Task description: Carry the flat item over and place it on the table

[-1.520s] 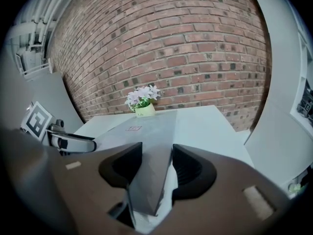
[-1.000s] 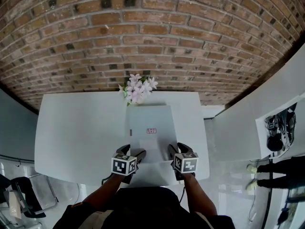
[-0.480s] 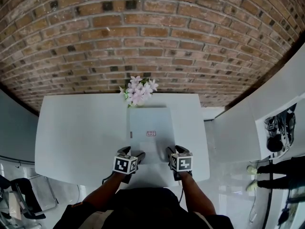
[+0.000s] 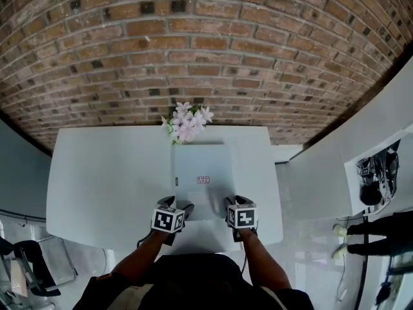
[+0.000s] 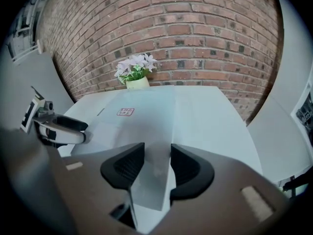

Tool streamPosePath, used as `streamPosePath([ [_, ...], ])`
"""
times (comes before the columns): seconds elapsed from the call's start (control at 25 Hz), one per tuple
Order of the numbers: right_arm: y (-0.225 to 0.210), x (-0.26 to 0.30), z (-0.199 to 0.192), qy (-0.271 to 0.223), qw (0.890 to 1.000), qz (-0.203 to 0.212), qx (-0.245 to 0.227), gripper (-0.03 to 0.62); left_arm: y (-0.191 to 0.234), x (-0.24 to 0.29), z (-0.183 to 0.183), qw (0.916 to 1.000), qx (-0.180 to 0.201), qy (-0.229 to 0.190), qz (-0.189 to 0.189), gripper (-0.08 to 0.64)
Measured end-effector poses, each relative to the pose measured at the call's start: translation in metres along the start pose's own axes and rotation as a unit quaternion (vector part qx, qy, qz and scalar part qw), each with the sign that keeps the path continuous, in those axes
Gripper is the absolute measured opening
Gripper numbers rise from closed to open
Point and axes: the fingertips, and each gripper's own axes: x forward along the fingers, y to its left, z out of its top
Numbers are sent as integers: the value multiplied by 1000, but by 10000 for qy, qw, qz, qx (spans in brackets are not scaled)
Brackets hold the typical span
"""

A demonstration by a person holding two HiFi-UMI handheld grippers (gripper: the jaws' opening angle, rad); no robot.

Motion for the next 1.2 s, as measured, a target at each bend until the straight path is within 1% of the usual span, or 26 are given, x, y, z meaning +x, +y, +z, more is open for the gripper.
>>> streamPosePath([
  [0.04, -1, -2, 2, -46, 10000, -35, -37, 158, 1, -2, 2, 10000, 7, -41, 22, 343],
  [0.2, -3, -11, 12, -258, 9996, -112, -50, 143, 7, -14, 13, 9996, 0, -202, 198, 342],
  [0.32, -5, -20, 20, -437, 9988, -206, -13, 126, 7, -26, 21, 9988, -27, -352, 339, 309],
  [0.4, -3, -28, 26, -564, 9981, -235, 9, 105, 4, -32, 26, 9981, -36, -451, 425, 271],
  [0.56, 4, -44, 37, -805, 9966, -201, -6, 51, -6, -43, 34, 9960, 42, -596, 667, 166],
  [0.76, 11, -65, 43, -1059, 9944, -68, -23, 6, -20, -56, 46, 9915, 174, -770, 1031, 5],
  [0.96, 16, -85, 44, -1267, 9918, 125, -109, 2, -42, -62, 49, 9893, 307, -822, 1165, 3],
  [1.2, 21, -106, 36, -1423, 9887, 398, -259, 2, -72, -71, 47, 9861, 377, -950, 1314, 3],
])
